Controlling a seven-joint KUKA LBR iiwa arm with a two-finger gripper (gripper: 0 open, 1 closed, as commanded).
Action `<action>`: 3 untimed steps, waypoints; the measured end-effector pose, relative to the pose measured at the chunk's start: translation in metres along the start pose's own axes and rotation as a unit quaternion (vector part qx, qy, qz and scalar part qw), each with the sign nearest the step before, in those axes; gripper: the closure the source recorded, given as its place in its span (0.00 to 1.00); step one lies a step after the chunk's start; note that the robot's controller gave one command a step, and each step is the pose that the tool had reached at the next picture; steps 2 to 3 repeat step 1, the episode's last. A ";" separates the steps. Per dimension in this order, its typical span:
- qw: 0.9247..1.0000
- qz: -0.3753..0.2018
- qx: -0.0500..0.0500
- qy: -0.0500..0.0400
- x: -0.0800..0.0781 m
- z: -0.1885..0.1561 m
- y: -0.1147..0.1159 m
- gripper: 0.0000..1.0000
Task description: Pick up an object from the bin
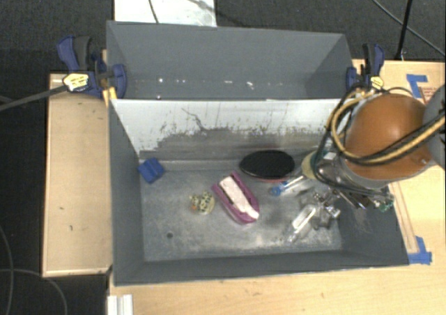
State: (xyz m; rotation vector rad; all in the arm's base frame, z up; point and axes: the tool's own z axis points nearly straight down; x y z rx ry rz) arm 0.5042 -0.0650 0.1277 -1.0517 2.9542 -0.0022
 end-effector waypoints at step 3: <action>1.000 0.004 0.000 0.000 -0.001 -0.018 0.000 1.00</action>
Offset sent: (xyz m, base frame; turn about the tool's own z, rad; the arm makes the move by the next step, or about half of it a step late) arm 0.0000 0.0001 0.0171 0.0000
